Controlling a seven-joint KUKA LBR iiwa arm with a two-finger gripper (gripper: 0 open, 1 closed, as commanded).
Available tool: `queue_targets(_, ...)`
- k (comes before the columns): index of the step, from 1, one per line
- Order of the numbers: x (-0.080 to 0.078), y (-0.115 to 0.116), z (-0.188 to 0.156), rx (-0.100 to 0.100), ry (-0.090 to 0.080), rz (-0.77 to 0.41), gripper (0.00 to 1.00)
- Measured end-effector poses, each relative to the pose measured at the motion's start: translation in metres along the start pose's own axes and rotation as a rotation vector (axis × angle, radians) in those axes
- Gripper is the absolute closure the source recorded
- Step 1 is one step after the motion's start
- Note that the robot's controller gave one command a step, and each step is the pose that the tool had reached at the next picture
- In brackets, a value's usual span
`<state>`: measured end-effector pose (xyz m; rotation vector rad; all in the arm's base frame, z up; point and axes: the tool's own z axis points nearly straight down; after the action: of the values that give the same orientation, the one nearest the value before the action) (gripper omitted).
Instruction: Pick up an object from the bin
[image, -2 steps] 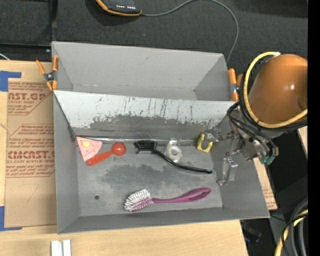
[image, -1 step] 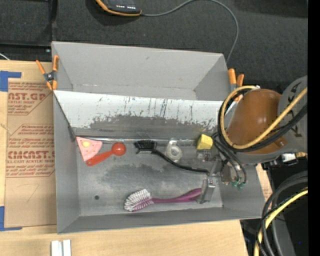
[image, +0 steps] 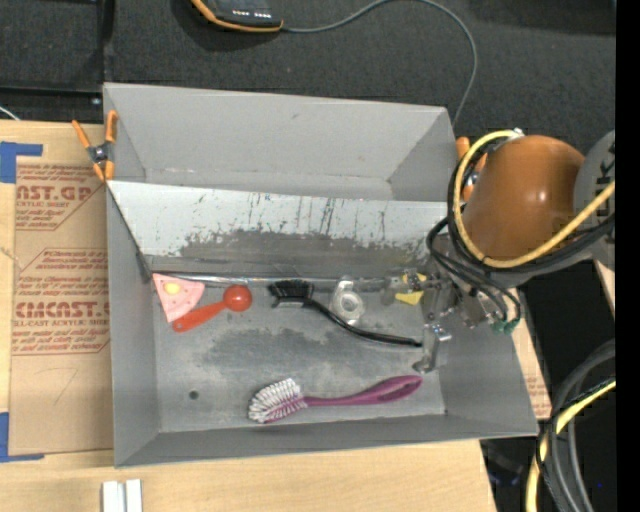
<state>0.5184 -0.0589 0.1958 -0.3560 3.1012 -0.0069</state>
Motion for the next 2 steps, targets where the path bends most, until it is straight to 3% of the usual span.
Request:
queue_targets(1, -0.0029, 0.0437, 0.1115, -0.005, 0.021, 0.343, 0.00)
queue_targets(2, -0.0061, 0.0519, 0.1058, -0.003, 0.021, 0.270, 0.00)
